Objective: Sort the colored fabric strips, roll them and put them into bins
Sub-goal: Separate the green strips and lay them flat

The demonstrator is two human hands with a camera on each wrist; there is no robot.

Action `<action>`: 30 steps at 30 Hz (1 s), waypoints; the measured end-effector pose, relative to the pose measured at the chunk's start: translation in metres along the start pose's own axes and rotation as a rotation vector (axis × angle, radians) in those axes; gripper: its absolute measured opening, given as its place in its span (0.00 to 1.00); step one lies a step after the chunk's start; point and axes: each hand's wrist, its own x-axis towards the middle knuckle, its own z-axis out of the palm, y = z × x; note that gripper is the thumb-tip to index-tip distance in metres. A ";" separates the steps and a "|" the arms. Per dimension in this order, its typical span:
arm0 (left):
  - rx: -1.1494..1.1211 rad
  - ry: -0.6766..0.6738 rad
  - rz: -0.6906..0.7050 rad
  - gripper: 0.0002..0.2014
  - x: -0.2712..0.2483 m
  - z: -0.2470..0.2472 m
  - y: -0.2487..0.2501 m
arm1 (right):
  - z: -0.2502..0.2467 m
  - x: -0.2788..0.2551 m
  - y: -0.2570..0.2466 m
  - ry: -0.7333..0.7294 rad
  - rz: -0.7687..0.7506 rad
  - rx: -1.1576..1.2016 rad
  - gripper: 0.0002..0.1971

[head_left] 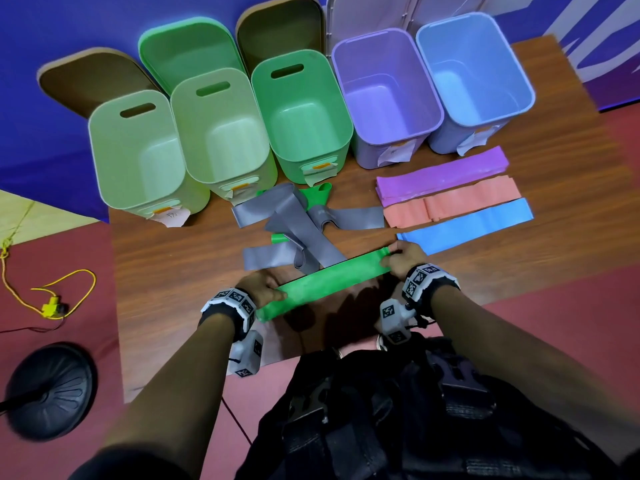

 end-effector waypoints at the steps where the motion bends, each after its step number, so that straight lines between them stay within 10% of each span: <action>1: -0.006 0.013 -0.012 0.08 0.000 -0.001 -0.001 | -0.001 0.001 0.001 0.001 0.008 -0.002 0.12; 30: 0.012 -0.063 -0.072 0.13 -0.011 -0.010 0.012 | 0.007 0.001 0.002 0.128 -0.031 -0.007 0.11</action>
